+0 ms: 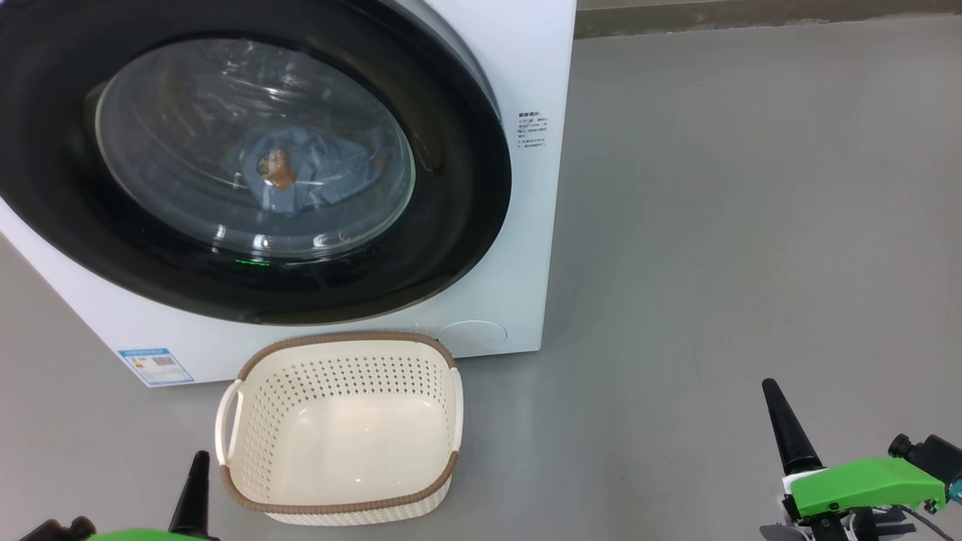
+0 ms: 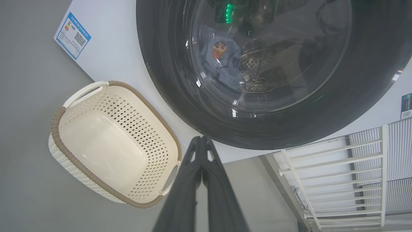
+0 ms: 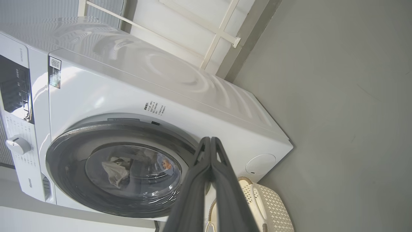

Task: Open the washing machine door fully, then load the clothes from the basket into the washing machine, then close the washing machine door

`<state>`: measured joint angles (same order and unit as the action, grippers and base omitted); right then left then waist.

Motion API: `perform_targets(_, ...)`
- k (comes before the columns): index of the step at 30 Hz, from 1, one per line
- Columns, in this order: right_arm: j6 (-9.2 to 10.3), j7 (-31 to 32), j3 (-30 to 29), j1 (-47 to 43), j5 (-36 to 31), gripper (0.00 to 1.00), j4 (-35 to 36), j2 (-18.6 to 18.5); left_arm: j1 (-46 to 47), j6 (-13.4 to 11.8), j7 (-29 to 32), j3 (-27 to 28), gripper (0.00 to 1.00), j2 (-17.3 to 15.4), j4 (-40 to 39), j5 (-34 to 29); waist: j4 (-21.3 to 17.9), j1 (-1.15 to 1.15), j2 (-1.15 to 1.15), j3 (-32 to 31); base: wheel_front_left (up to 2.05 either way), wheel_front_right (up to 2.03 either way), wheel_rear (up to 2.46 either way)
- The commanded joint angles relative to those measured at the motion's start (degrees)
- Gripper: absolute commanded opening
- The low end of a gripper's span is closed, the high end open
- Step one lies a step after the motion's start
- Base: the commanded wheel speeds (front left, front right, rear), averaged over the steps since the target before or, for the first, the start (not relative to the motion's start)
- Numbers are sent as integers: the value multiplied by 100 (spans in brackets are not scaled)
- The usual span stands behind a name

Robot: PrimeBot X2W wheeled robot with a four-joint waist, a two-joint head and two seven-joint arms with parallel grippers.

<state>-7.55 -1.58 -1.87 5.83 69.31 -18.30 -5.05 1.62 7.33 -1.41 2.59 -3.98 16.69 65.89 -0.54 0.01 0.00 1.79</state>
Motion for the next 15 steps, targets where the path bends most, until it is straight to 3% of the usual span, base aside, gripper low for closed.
perform_targets(1, 4, 43, 34, 61, 182, 0, 176, -3, 258, 12, 63, 170, 0, -63, -166, 163, 2, 0, 0, -6, 0, 0, 0)
perform_targets(15, 5, 282, -118, 51, 871, 0, 258, 60, 322, 13, 300, 244, 0, -7, -199, 959, 19, 0, 0, -57, 0, 0, 0)
